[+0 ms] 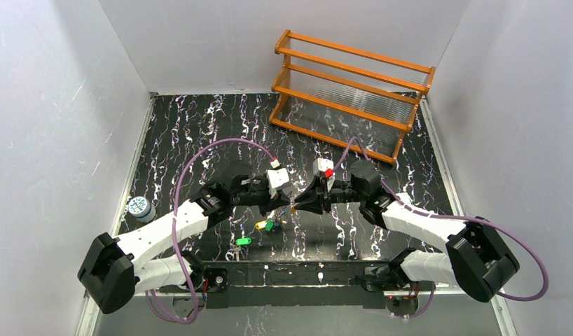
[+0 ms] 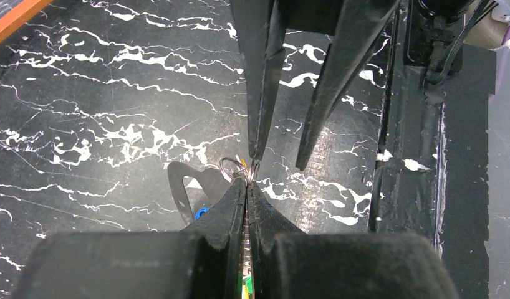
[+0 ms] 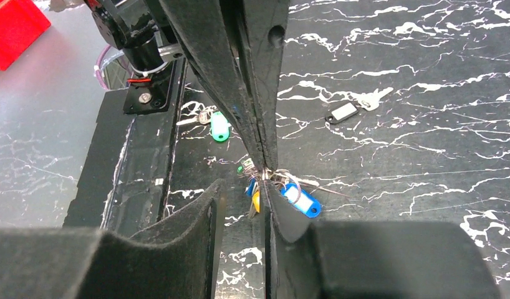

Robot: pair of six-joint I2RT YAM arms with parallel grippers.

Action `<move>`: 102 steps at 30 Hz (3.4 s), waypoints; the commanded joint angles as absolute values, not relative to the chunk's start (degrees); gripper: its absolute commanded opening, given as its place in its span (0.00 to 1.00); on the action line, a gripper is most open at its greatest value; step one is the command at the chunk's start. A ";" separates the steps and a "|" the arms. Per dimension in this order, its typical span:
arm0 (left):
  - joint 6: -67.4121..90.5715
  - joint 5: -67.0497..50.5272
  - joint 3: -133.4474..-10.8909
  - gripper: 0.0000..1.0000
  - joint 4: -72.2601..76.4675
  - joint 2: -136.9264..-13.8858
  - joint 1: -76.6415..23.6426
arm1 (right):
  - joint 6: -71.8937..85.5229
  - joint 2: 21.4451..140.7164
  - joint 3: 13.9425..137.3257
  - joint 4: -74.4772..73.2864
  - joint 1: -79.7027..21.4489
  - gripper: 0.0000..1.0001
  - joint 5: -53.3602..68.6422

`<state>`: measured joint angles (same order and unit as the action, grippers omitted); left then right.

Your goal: Put the keys on the keyring

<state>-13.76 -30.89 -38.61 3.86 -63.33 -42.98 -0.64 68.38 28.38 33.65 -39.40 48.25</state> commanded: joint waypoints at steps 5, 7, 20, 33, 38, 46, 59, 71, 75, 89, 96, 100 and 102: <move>-14.63 -32.70 -38.50 0.00 6.55 -62.61 -45.01 | -2.39 70.76 28.82 38.05 -39.60 0.26 49.53; -14.73 -32.54 -38.54 0.00 6.59 -62.79 -45.30 | -2.46 70.99 28.83 38.19 -39.61 0.17 49.71; -15.25 -32.73 -38.68 0.00 6.86 -62.32 -45.70 | -2.72 71.02 28.48 37.41 -39.56 0.32 46.52; -16.49 -32.95 -38.44 0.00 6.78 -61.46 -46.06 | -3.23 71.09 28.66 35.34 -39.55 0.39 43.02; -16.95 -32.83 -38.15 0.00 6.77 -60.91 -46.11 | -3.30 70.41 28.40 35.34 -39.62 0.38 42.41; -16.78 -32.05 -38.32 0.00 6.77 -60.64 -46.06 | -3.26 71.22 28.39 36.18 -39.60 0.05 45.40; -14.00 -29.18 -37.56 0.05 7.82 -59.58 -46.14 | -3.20 71.74 28.95 36.09 -39.63 0.01 46.36; -11.34 -22.13 -29.99 0.54 11.27 -53.87 -46.13 | 0.91 70.34 31.56 30.24 -39.56 0.01 43.26; -11.77 -19.65 -26.90 0.57 15.41 -54.24 -46.45 | 1.93 70.05 32.72 27.95 -39.61 0.01 42.20; -11.87 -10.35 -22.11 0.57 28.38 -60.35 -49.88 | 7.55 69.70 34.30 25.36 -39.56 0.01 39.82; -12.25 -10.75 -22.58 0.40 28.74 -62.84 -50.54 | 12.90 70.21 33.96 28.98 -39.62 0.01 40.65; -12.50 -10.65 -22.68 0.33 28.74 -63.34 -50.81 | 16.64 71.73 34.12 30.81 -39.56 0.01 41.17; -12.74 -10.65 -22.59 0.30 28.80 -63.41 -50.89 | 18.57 72.77 34.75 30.85 -39.63 0.01 41.48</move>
